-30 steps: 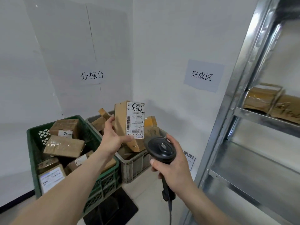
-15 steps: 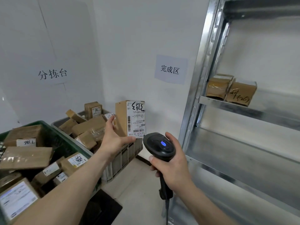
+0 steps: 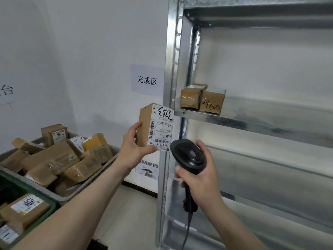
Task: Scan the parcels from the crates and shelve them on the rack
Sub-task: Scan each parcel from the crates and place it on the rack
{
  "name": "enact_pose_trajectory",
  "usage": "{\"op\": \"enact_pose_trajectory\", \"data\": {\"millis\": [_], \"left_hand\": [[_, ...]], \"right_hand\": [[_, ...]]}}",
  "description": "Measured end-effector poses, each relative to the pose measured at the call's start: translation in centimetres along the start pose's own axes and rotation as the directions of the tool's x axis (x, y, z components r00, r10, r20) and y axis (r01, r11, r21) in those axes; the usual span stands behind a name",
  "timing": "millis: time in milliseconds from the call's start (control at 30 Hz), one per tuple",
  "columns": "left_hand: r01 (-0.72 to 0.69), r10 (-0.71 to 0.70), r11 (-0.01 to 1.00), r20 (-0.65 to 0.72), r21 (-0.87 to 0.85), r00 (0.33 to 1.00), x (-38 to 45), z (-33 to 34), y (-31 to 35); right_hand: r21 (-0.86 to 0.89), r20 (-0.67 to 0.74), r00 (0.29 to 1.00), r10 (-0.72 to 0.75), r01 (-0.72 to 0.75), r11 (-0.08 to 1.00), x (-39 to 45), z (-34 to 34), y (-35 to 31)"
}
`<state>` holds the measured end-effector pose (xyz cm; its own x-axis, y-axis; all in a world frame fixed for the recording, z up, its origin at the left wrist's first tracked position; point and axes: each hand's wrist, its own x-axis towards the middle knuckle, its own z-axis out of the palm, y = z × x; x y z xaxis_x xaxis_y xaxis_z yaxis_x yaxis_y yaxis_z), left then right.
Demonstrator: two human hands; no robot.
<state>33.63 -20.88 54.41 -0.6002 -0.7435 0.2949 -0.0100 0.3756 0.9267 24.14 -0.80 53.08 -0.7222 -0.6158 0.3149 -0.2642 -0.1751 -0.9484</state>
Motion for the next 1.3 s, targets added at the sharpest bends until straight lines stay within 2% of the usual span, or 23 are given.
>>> {"op": "enact_pose_trajectory", "data": {"millis": [167,267,567,767,1033,1300], "left_hand": [[-0.12,0.116,0.986,0.044,0.113,0.992,0.9,8.7,4.4],[-0.172,0.171,0.97,0.023,0.174,0.985,1.5,13.8,7.4],[-0.202,0.208,0.909,0.024,0.364,0.978,4.6,25.3,14.1],[-0.184,0.193,0.878,0.026,0.443,0.981,7.2,28.8,15.9],[-0.181,0.177,0.823,0.061,0.539,0.982,10.9,30.9,15.9],[-0.256,0.229,0.737,0.126,0.625,0.965,14.0,30.9,15.0]], "right_hand": [[0.012,-0.154,0.985,-0.079,0.082,0.997,2.4,-7.0,-1.9],[0.021,-0.249,0.96,-0.125,0.134,0.991,4.1,-11.6,-3.2],[0.095,-0.248,0.964,-0.095,0.121,0.988,11.3,-22.5,-5.5],[0.147,-0.261,0.965,-0.03,0.07,0.987,15.6,-25.1,-5.6],[0.221,-0.28,0.96,0.026,0.038,0.975,20.2,-25.3,-4.2],[0.159,-0.327,0.945,0.027,0.027,0.987,23.0,-25.0,-3.0]]}}
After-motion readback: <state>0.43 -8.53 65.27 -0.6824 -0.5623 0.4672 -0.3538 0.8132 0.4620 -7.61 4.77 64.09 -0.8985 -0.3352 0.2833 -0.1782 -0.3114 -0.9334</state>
